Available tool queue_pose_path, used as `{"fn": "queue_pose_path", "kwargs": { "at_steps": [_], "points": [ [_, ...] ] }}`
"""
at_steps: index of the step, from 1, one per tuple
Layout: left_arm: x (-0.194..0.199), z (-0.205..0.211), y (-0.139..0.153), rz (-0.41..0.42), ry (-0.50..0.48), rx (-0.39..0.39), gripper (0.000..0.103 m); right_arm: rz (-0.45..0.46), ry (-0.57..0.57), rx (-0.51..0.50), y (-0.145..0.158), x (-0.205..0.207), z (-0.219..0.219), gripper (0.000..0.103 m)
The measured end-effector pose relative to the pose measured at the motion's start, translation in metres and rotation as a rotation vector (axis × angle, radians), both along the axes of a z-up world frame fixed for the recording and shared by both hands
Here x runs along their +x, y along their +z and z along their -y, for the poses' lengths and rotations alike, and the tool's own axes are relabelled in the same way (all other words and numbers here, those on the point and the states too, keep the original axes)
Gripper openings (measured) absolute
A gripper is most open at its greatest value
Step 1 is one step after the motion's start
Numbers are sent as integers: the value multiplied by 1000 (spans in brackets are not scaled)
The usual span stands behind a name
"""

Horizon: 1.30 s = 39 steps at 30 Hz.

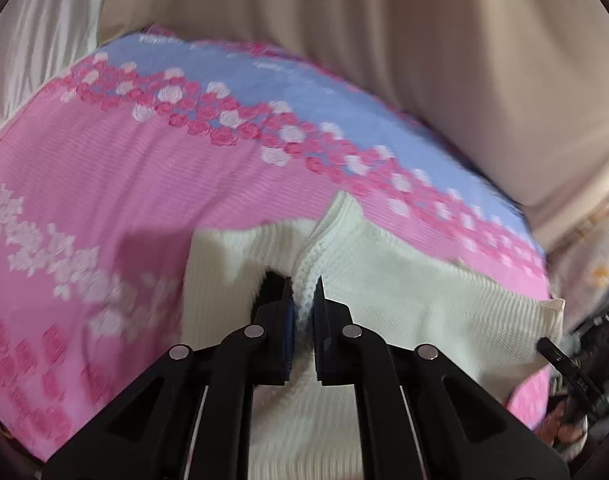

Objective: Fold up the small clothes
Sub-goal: 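Grasp the folded sweater edge with the right gripper and lift it toward the left gripper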

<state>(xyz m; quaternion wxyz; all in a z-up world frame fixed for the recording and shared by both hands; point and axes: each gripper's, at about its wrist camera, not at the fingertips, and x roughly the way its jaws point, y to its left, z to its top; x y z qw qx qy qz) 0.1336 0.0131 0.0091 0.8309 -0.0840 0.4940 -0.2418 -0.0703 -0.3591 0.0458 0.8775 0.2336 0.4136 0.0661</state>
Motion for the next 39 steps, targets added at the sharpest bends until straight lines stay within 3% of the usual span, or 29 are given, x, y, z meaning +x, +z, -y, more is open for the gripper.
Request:
{"fn": "queue_pose_path", "kwargs": {
  "at_steps": [3, 6, 9, 14, 18, 21, 25, 28, 31, 33, 34, 35, 38, 39],
  "points": [
    [-61, -29, 25, 17, -93, -59, 7, -34, 174, 27, 21, -50, -27, 9],
    [-97, -49, 28, 1, -114, -11, 7, -68, 168, -13, 27, -67, -28, 9],
    [-90, -46, 11, -44, -75, 27, 7, -90, 84, -48, 9, -45, -9, 9],
    [-77, -33, -8, -79, -27, 73, 7, -83, 48, -67, -5, -26, -6, 8],
    [-88, -36, 0, -50, -69, 71, 7, -74, 189, -44, 7, -46, -34, 8],
    [-95, -45, 3, -38, -76, 65, 7, -93, 243, -79, 12, -59, -48, 8],
    [-70, -45, 9, -6, -23, 33, 7, -27, 115, -152, 18, -37, -21, 8],
    [-31, -29, 9, 30, -8, 75, 8, 23, -27, -145, 9, 6, 24, 8],
    [19, -14, -24, 15, 66, 188, 14, -88, -159, -163, -37, 49, 60, 14],
    [47, -10, -56, -92, 132, 284, 12, -192, -255, -121, -60, 60, 79, 15],
    [51, -12, -59, -119, 146, 284, 13, -187, -276, -90, -60, 56, 83, 16],
    [49, -18, -56, -121, 154, 247, 13, -155, -282, -52, -57, 48, 85, 19],
    [35, -38, -48, -90, 159, 219, 14, -129, -274, -33, -57, 31, 83, 65],
    [31, -44, -49, -91, 161, 214, 16, -139, -260, -16, -63, 31, 81, 69]
  ]
}}
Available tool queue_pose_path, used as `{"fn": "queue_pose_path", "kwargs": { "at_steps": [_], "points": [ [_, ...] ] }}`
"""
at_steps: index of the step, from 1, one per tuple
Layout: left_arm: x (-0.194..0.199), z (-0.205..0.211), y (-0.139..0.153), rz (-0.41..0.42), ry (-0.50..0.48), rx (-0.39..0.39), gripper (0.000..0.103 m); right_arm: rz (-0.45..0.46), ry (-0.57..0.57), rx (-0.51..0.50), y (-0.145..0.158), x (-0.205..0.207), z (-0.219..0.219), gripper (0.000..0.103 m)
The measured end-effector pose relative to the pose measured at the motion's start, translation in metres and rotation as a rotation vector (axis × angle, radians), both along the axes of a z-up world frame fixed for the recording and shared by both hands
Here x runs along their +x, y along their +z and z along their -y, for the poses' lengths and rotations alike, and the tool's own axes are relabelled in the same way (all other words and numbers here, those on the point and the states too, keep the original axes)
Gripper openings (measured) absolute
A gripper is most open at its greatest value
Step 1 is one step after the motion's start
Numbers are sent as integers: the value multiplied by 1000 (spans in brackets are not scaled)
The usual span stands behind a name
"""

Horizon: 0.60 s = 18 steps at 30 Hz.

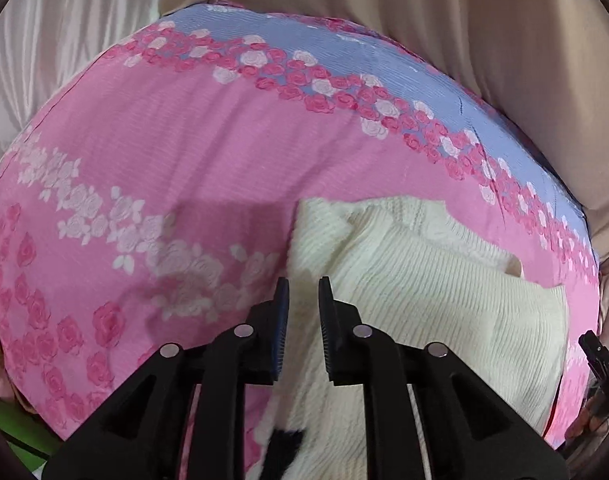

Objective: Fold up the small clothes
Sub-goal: 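Grasp the folded sweater edge with the right gripper and lift it toward the left gripper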

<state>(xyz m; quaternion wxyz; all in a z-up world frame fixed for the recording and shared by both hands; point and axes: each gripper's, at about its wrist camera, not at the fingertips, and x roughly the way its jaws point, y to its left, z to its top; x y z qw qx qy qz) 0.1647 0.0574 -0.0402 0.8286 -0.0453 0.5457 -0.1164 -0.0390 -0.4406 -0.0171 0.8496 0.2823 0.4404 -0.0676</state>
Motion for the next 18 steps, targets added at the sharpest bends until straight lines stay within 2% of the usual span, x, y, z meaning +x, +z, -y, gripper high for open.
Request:
{"fn": "queue_pose_path", "kwargs": {
  "at_steps": [5, 7, 8, 10, 11, 12, 13, 14, 15, 17, 18],
  "points": [
    [-10, -18, -30, -88, 55, -23, 18, -103, 34, 226, -53, 40, -2, 70],
    [-15, -20, -31, -86, 82, -54, 18, -92, 71, 296, -57, 52, -15, 47],
    [-16, -20, -30, -82, 90, -56, 18, -59, 107, 266, -45, 55, -26, 22],
    [-19, -21, -28, -77, 85, -59, 18, 86, 171, 143, 1, 46, -48, 22],
    [-21, -22, -26, -72, 79, -57, 18, 133, 190, 84, 19, 39, -54, 21],
    [-23, -22, -25, -67, 70, -57, 18, 147, 204, -17, 32, 34, -62, 22],
    [-25, -22, -26, -64, 63, -51, 19, 120, 214, -185, 35, 31, -71, 25],
    [-26, -22, -27, -64, 60, -42, 19, 63, 222, -294, 27, 31, -75, 37],
    [-26, -21, -28, -65, 57, -35, 19, -37, 225, -359, 11, 34, -76, 32],
    [-25, -19, -32, -71, 62, -29, 20, -123, 230, -377, -5, 33, -78, 21],
    [-25, -19, -32, -72, 64, -29, 19, -114, 236, -361, -4, 30, -83, 21]
  ]
}}
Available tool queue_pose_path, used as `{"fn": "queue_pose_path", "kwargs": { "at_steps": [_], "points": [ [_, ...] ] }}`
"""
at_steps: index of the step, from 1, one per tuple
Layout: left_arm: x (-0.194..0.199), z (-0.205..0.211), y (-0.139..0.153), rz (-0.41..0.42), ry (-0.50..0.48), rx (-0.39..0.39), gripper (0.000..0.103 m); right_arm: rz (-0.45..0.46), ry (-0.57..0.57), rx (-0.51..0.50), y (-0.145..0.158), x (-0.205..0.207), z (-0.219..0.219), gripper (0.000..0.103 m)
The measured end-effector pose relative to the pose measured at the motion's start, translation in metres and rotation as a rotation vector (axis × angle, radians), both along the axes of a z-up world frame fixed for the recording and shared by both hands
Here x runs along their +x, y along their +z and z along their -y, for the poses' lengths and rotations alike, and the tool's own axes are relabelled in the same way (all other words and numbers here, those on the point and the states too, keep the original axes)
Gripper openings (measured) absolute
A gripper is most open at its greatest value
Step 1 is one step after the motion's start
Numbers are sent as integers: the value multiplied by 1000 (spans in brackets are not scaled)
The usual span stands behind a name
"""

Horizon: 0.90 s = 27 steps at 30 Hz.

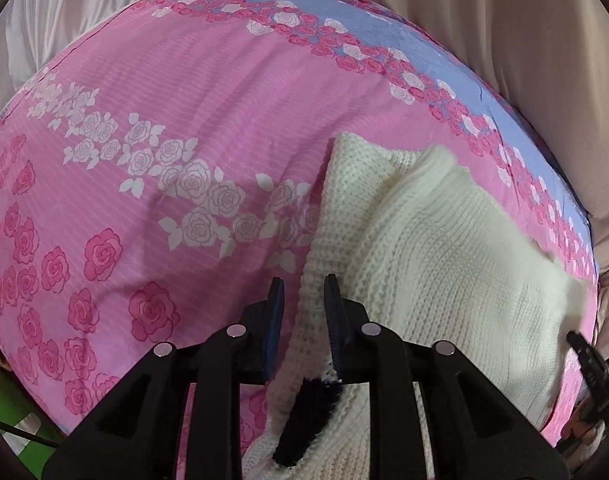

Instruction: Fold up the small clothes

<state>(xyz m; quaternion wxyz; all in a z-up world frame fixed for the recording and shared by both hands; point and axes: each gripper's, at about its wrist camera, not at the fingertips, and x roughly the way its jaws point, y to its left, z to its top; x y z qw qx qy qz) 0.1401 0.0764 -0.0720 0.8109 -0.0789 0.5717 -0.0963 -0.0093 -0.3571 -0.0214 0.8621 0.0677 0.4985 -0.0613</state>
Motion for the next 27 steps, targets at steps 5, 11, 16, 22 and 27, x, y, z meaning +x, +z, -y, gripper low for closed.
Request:
{"fn": "queue_pose_path", "kwargs": {
  "at_steps": [5, 11, 16, 22, 27],
  "points": [
    [3, 1, -1, -5, -5, 7, 21, 68, 65, 50, 16, -9, -26, 39],
    [3, -5, -1, -4, 12, -5, 29, 25, -110, 64, -16, 14, 23, 65],
    [-1, -8, -2, -6, 23, -9, 32, 26, -247, 542, -50, 26, 72, 49],
    [-5, -5, 2, -9, 14, -46, 35, 225, -283, 397, 17, -7, 73, 17],
    [-7, 16, -12, -41, -33, -19, 39, -29, -366, 265, -41, -5, 83, 26]
  ]
}}
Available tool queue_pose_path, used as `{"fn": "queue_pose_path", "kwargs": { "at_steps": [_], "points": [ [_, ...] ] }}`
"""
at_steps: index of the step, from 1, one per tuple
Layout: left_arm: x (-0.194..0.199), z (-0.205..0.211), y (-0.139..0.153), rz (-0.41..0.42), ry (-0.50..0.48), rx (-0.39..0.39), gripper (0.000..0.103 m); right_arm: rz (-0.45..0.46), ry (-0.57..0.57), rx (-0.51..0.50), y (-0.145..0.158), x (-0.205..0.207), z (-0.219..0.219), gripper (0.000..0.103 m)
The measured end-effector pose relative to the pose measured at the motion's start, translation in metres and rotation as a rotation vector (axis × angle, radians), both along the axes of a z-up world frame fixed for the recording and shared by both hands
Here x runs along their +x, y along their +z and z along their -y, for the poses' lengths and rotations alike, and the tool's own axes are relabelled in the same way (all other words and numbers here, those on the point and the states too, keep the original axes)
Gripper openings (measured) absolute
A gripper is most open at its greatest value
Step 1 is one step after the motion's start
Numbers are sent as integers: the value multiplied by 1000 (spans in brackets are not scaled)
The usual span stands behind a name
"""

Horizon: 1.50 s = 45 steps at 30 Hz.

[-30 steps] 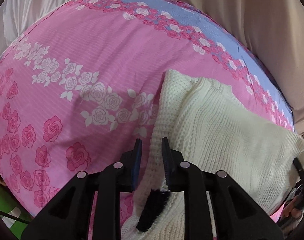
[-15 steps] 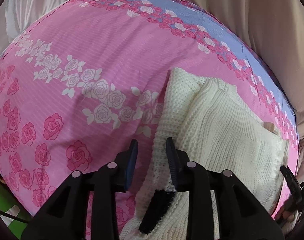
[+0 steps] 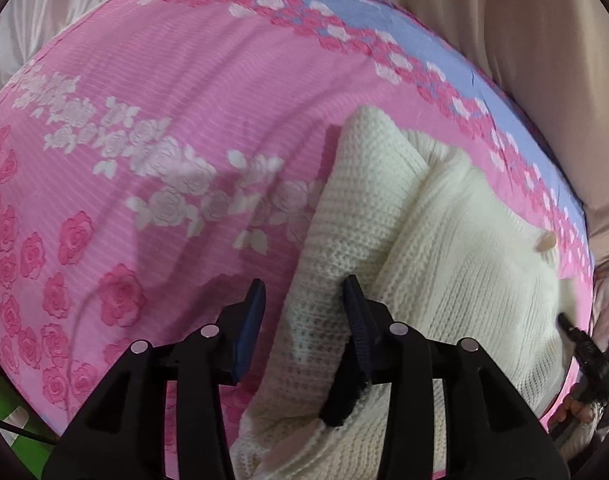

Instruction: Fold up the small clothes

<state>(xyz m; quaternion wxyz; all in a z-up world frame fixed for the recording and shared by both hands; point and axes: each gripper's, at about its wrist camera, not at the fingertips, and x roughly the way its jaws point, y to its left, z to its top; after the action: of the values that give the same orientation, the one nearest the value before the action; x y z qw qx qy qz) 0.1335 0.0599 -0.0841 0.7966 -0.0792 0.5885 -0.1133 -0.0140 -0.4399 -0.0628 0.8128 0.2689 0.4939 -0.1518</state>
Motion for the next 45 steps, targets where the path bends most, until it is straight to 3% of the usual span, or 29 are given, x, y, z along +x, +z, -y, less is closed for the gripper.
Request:
{"fn": "queue_pose_path", "kwargs": {
  "at_steps": [3, 6, 9, 11, 13, 15, 19, 21, 23, 24, 26, 27, 28, 29, 30, 32, 35, 37, 38, 40, 41, 42, 43, 45],
  "points": [
    [-2, -2, 5, 8, 20, -15, 39, 138, -53, -18, 40, -25, -6, 32],
    [-4, -8, 6, 2, 29, -30, 42, 168, -6, -33, 61, -41, -21, 46],
    [-11, -6, 4, -12, 26, -44, 59, 139, 57, -61, 60, -67, -43, 49],
    [-13, -1, 0, -7, 18, -29, 60, 113, 72, -47, 50, -80, -51, 58],
    [-12, 7, -6, -12, 16, -7, 58, 82, 62, -31, 35, -87, -55, 58],
    [-11, 12, -5, 2, 14, 1, 52, 74, 34, -34, 29, -82, -49, 58],
    [-11, 10, 32, 104, 25, -39, 53, 136, 14, -41, 43, -46, -36, 59],
    [-10, 13, 48, 140, -1, -69, 62, 128, 38, -52, 44, -27, -35, 62],
    [-5, 24, 46, 127, -42, -50, 74, 89, 67, -72, 34, -9, -35, 63],
    [1, 35, 37, 100, -67, -22, 74, 69, 79, -74, 29, -4, -37, 54],
    [7, 49, 22, 75, -106, 21, 55, 71, 116, -46, 31, 3, -41, 14],
    [10, 55, 13, 55, -130, 55, 27, 129, 123, -32, 44, 0, -44, 14],
    [12, 56, 13, 46, -124, 64, 19, 181, 127, -33, 58, -3, -47, 13],
    [12, 51, 20, 66, -105, 23, 15, 232, 132, -38, 73, -7, -48, 12],
    [13, 43, 29, 88, -86, -32, 15, 274, 133, -44, 85, -9, -48, 12],
    [15, 33, 35, 106, -48, -33, 15, 304, 120, -50, 90, -4, -43, 13],
    [26, 18, 20, 138, 53, 37, 14, 136, 90, -63, 39, 18, -27, 33],
    [32, 4, 6, 99, 116, 18, 14, -14, 55, -50, 11, 18, -21, 32],
    [33, -3, 5, 67, 119, -20, 14, 10, 33, -12, 15, 8, -21, 31],
    [24, -16, 18, 81, 102, -81, 24, 79, 15, -4, 30, -18, -25, 41],
    [17, -21, 24, 102, 80, -79, 30, 83, 8, -24, 36, -33, -29, 60],
    [7, -26, 30, 120, 54, -77, 45, 83, 3, -43, 38, -48, -33, 67],
    [0, -29, 31, 123, 39, -84, 57, 77, 8, -41, 37, -58, -36, 67],
    [-13, -33, 23, 78, 5, -114, 64, 22, 32, 25, 21, -76, -42, 67]
  ]
}}
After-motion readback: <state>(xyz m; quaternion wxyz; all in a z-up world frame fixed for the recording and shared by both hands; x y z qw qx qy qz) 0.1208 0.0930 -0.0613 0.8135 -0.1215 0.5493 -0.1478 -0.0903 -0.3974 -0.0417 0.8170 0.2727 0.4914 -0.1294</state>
